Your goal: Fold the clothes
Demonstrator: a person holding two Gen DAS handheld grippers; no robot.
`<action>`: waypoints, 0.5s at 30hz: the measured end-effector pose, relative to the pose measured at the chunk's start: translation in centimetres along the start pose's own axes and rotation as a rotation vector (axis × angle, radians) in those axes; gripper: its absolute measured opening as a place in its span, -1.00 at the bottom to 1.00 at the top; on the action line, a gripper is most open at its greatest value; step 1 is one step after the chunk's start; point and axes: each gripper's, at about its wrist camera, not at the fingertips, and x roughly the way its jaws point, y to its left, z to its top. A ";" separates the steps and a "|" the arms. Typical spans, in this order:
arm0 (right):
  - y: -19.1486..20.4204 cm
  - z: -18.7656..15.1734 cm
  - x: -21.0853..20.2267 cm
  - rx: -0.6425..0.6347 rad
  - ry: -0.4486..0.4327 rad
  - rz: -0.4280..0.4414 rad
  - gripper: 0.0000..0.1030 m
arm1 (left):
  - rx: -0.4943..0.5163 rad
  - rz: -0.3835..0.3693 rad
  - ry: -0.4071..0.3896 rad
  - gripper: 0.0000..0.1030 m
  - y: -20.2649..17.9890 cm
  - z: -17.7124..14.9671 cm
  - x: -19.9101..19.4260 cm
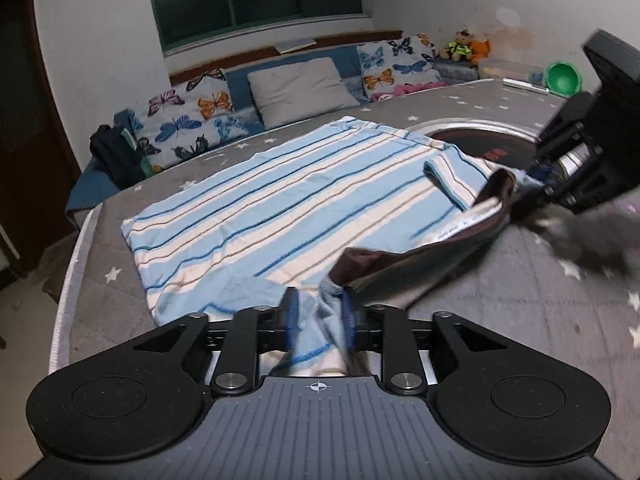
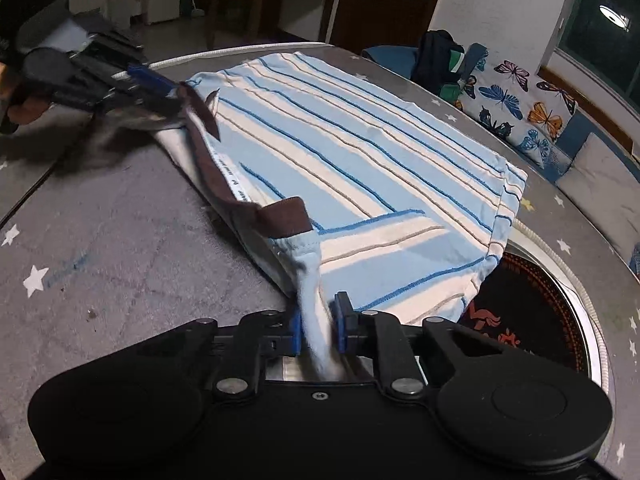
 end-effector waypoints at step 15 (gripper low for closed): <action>0.0 -0.4 -0.5 0.020 -0.009 -0.029 -0.67 | 0.201 -0.046 0.025 -0.24 -2.7 -3.9 -2.5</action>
